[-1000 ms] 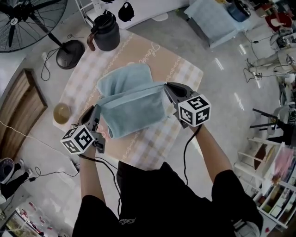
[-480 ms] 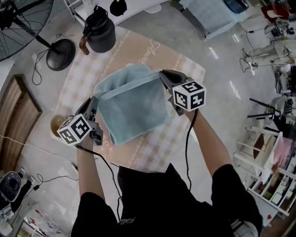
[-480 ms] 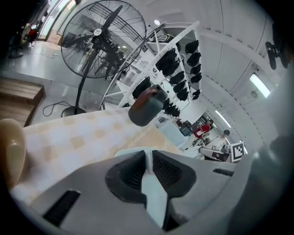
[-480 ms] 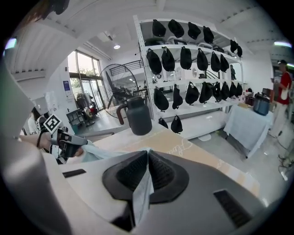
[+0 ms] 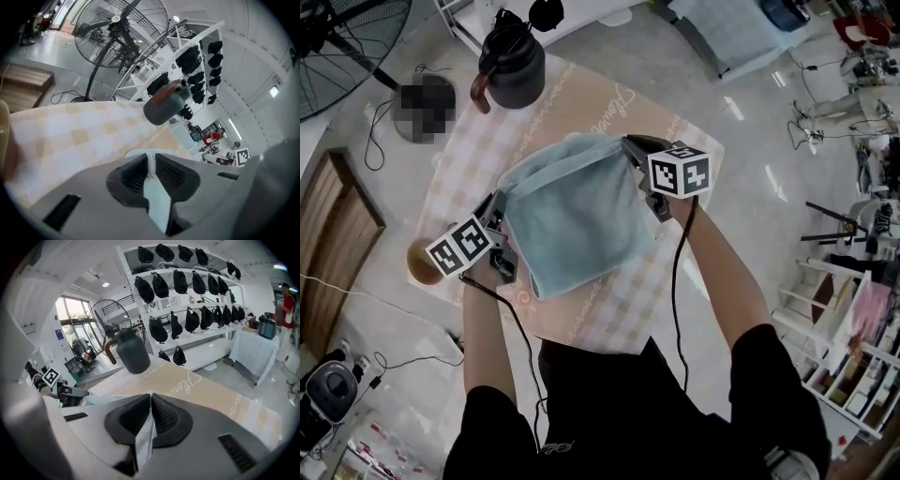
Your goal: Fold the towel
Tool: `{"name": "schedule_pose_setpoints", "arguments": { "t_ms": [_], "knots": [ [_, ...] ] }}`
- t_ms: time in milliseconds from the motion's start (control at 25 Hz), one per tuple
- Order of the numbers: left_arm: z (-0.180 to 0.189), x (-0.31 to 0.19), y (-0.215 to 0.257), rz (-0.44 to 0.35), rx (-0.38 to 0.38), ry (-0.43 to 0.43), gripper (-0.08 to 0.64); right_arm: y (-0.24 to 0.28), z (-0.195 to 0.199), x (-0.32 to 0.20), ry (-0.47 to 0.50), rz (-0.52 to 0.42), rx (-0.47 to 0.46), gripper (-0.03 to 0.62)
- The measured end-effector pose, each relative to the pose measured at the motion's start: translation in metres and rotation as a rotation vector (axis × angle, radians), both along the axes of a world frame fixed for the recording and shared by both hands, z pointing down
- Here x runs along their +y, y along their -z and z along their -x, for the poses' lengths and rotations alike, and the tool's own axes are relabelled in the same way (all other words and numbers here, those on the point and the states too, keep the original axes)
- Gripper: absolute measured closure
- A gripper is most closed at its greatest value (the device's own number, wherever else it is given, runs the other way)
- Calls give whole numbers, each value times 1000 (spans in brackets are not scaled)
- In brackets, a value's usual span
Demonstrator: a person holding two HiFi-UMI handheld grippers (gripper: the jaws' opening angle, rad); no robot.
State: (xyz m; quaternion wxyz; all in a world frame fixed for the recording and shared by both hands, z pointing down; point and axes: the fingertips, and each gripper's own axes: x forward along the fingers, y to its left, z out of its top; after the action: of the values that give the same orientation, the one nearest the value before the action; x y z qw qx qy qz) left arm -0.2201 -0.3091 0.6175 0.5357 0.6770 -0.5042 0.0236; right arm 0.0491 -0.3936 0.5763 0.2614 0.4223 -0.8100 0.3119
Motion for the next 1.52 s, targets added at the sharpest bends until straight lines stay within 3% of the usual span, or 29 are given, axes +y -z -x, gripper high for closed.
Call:
{"name": "schedule_pose_setpoints", "arguments": {
  "t_ms": [120,240,320,400,440,560,680,800,1000,1320,1520],
  "knots": [
    [3,-7,-7,21,66,55,514,-11,3,-6,-19,33,-4,577],
    [5,-14,-11,22,73,68,497,-19,3,-13,-56,58,-23,577],
    [4,-17,-11,17,81,60,455,-21,2,-17,-92,62,-41,577],
    [2,-21,-8,5,91,54,364,-19,2,-22,-111,52,-56,575],
    [3,-22,-5,-4,88,53,320,-17,3,-24,-108,43,-61,559],
    [7,-24,7,-46,61,45,293,-10,7,-30,-93,24,-85,370],
    [7,-22,20,-105,-6,-5,291,1,10,-26,-50,1,-95,360],
    [2,-7,21,-126,-90,-81,291,1,8,-7,0,-7,-55,360],
    [-6,37,16,-111,-126,-110,291,-10,-13,40,52,13,-11,360],
    [-33,120,11,-119,-158,-188,291,-33,-55,131,34,77,-78,360],
    [-51,167,3,-105,-207,-224,291,-50,-69,185,78,109,-70,360]
  ]
}}
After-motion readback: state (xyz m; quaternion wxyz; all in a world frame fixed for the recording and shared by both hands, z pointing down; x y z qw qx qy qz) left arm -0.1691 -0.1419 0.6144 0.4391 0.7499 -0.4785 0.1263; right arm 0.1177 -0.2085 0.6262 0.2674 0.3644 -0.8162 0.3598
